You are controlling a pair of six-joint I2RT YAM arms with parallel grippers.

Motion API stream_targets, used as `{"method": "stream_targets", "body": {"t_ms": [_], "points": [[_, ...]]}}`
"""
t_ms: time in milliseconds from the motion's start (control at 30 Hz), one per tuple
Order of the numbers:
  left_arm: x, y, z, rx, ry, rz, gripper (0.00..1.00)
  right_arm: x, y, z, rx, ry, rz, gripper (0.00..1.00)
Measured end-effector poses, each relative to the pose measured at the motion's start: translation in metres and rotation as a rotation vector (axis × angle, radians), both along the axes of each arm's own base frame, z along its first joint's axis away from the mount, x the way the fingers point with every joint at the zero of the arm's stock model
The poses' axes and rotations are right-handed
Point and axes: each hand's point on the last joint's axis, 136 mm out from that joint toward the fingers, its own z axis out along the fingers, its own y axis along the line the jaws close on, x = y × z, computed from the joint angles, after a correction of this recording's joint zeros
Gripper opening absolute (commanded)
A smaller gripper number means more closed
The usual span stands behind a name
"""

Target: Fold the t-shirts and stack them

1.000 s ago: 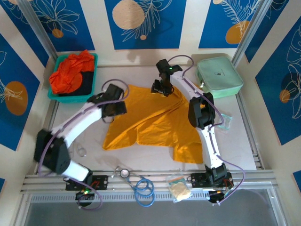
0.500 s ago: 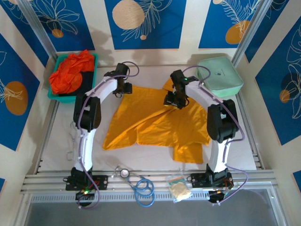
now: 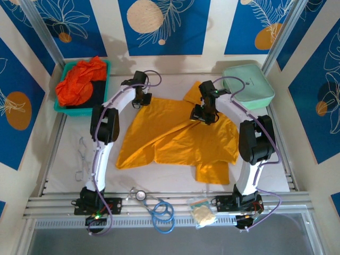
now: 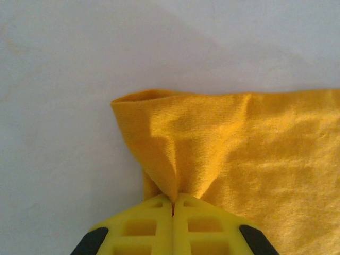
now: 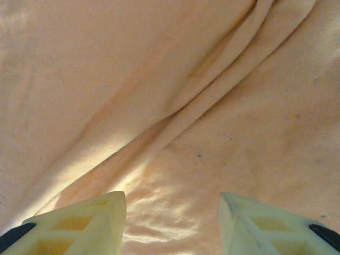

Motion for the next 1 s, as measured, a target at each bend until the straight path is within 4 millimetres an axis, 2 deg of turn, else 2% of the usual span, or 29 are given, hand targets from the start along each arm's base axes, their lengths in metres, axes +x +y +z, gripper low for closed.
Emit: {"method": "stream_targets", "body": {"t_ms": [167, 300, 367, 433, 533, 567, 633, 700, 800, 833, 900, 1000], "points": [[-0.013, -0.001, 0.006, 0.067, -0.008, -0.027, 0.0, 0.0, 0.0, 0.001, 0.0, -0.001, 0.0, 0.49], [-0.039, -0.019, 0.036, 0.143, -0.054, -0.084, 0.0, 0.0, 0.0, 0.003, 0.002, -0.008, 0.0, 0.49], [-0.06, -0.037, 0.059, 0.174, -0.098, -0.126, 0.0, 0.0, 0.0, 0.006, 0.004, -0.014, 0.0, 0.49], [-0.084, -0.056, 0.073, 0.193, -0.137, -0.171, 0.0, 0.0, 0.0, 0.009, 0.007, -0.021, 0.0, 0.5], [-0.124, -0.082, 0.071, 0.227, -0.162, -0.233, 0.0, 0.0, 0.0, 0.011, 0.008, -0.027, 0.0, 0.5], [-0.14, -0.09, 0.062, 0.243, -0.154, -0.254, 0.03, 0.0, -0.001, 0.011, 0.008, -0.027, -0.001, 0.5], [-0.169, -0.1, 0.039, 0.28, -0.124, -0.287, 0.21, 0.0, -0.003, 0.011, 0.007, -0.026, -0.006, 0.5], [-0.2, -0.107, 0.016, 0.322, -0.081, -0.327, 0.34, -0.003, -0.006, 0.009, 0.003, -0.019, -0.012, 0.5], [-0.233, -0.114, 0.002, 0.359, -0.054, -0.355, 0.56, -0.006, -0.014, 0.008, 0.001, -0.015, -0.027, 0.5], [-0.238, -0.116, 0.004, 0.358, -0.054, -0.352, 0.61, -0.006, -0.017, 0.009, 0.001, -0.016, -0.035, 0.5], [-0.24, -0.117, 0.019, 0.342, -0.074, -0.335, 0.66, -0.005, -0.022, 0.013, 0.002, -0.023, -0.048, 0.51], [-0.231, -0.112, 0.062, 0.309, -0.139, -0.288, 0.66, -0.004, -0.027, 0.019, 0.008, -0.039, -0.061, 0.5]]}}
